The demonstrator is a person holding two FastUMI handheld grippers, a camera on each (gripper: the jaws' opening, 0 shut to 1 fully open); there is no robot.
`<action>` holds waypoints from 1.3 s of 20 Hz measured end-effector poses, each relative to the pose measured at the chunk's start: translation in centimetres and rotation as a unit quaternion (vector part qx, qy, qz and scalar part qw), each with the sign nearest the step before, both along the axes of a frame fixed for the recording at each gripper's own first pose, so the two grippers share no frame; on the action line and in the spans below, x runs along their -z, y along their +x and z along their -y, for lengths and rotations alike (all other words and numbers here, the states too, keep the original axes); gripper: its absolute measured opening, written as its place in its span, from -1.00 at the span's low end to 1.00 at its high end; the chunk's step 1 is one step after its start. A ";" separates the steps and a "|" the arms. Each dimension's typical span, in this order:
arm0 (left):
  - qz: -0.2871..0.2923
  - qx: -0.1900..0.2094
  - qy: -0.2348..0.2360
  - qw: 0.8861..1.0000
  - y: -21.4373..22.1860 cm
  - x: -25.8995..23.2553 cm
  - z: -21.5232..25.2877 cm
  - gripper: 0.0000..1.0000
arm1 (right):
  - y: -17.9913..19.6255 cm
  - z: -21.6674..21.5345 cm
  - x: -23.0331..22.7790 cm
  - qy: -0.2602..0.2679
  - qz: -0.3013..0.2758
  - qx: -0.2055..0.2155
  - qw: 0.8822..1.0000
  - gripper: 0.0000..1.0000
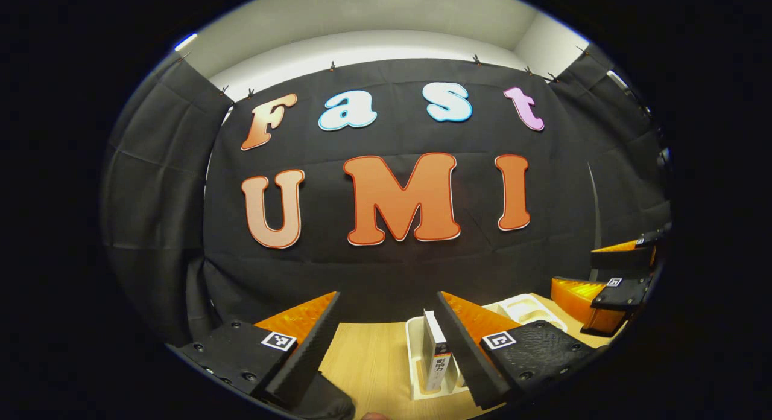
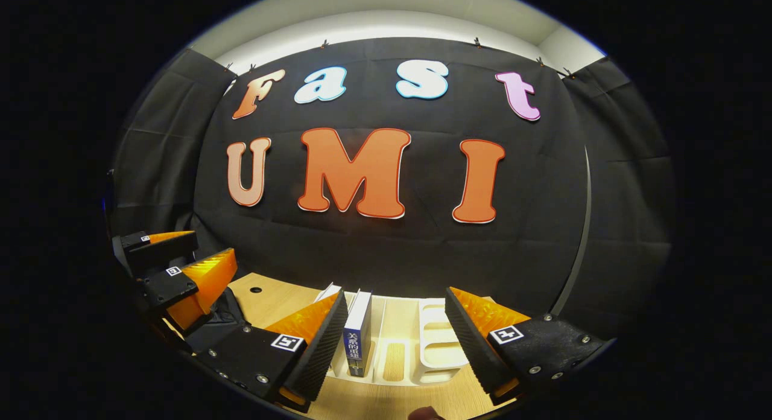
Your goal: Open the schoolbag, grab two books from the bookshelf and put them into the schoolbag.
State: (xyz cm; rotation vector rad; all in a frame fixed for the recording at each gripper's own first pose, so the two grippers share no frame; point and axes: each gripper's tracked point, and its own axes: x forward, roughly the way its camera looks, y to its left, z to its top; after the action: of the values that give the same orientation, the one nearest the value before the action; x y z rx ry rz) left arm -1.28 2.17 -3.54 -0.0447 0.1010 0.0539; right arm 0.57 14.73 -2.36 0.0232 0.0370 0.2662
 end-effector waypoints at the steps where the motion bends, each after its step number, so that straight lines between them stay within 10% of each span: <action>1: -0.001 0.000 0.005 1.000 -0.2 0.1 0.0 0.92 | 0.0 0.1 0.0 -0.002 0.001 -0.001 1.000 0.92; 10: -0.099 -0.008 0.144 0.985 -3.4 9.6 -3.2 0.92 | 0.7 2.6 1.5 -0.024 -0.004 0.012 1.000 0.92; 26: -0.333 0.030 0.342 0.878 -12.9 32.1 -9.8 0.94 | 1.6 4.9 2.5 -0.059 -0.002 0.004 0.998 0.92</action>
State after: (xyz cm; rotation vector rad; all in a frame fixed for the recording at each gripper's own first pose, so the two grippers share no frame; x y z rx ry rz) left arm -14.15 11.94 -35.62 0.6960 0.7713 0.0391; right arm 2.14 9.87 -4.86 -0.0930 0.0573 0.2556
